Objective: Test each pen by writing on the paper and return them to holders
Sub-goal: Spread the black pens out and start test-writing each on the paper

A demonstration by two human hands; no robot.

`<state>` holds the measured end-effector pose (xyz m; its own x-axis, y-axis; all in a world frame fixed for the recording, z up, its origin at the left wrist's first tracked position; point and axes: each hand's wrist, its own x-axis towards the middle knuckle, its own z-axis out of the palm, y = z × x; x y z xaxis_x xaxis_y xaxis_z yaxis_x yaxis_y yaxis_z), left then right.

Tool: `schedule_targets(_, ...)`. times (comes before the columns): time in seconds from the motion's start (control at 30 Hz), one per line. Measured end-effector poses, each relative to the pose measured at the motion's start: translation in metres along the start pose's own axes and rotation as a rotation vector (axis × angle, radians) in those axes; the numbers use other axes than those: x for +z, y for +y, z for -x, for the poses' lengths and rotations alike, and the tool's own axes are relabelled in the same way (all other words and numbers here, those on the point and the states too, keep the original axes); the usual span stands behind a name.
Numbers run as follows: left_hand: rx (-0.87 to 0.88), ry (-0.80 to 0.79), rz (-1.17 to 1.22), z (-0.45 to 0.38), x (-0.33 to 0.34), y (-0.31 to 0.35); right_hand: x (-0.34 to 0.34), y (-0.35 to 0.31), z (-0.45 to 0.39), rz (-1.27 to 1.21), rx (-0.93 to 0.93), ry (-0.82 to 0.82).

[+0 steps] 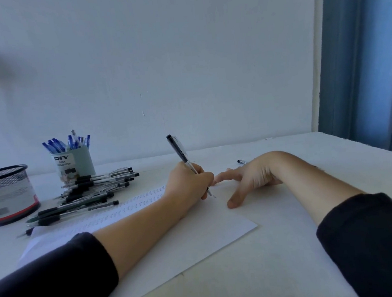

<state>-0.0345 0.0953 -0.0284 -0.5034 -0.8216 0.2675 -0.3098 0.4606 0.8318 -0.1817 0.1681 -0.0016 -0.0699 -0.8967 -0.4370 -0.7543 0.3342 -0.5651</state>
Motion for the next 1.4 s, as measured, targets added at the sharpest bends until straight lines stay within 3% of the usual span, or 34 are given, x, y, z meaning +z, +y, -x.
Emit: schedule_targets(1.4,0.033,0.002,-0.017,-0.001,0.001,-0.002,0.003,-0.003,0.01,0.087,0.011,0.064)
